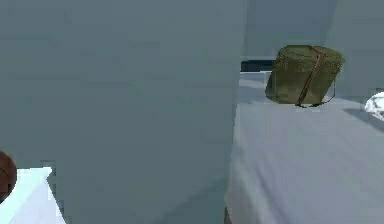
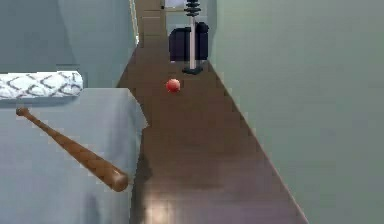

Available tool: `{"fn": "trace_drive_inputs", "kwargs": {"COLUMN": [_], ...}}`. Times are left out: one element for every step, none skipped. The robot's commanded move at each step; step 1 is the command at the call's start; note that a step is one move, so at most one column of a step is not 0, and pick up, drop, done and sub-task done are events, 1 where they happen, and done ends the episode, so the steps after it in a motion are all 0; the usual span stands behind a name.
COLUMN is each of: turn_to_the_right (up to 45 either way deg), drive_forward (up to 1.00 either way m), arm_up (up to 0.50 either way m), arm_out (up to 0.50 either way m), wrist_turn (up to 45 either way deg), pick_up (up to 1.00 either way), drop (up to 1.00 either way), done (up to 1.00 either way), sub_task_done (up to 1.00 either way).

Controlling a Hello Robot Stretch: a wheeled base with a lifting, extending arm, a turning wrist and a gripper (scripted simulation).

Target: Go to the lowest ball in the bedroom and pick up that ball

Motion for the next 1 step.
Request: {"fn": "trace_drive_inputs", "kwargs": {"turn_to_the_right": [45.0], "drive_forward": [0.00], "arm_up": [0.00], "arm_out": [0.00], "wrist_turn": [0.0], "pick_up": [0.00], "drop": [0.00], "done": [0.00], "sub_task_done": [0.00]}}
